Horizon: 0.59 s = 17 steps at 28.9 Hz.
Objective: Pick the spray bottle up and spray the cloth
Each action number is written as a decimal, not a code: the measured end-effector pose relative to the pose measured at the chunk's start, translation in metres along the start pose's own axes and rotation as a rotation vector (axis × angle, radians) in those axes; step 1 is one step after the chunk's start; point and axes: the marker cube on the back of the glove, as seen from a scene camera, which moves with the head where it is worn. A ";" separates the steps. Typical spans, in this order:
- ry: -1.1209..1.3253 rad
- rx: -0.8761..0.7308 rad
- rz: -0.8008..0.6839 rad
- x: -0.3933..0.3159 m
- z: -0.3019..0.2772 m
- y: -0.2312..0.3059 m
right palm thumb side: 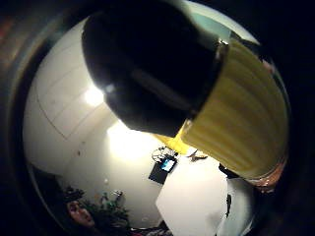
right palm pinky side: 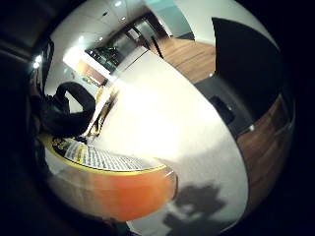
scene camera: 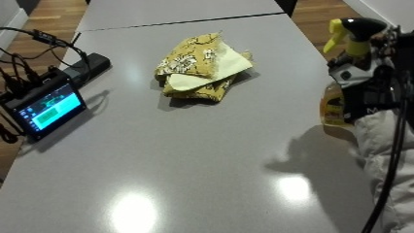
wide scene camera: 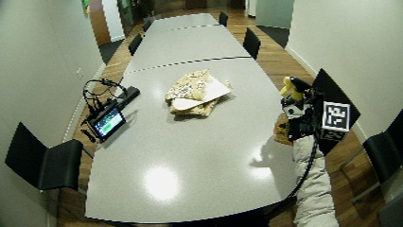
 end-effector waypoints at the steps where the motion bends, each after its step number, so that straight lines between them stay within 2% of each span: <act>1: 0.033 0.003 -0.023 -0.004 0.001 -0.003; 8: 0.300 -0.100 -0.188 -0.050 0.033 -0.037; 17: 0.813 -0.197 -0.429 -0.094 0.072 -0.074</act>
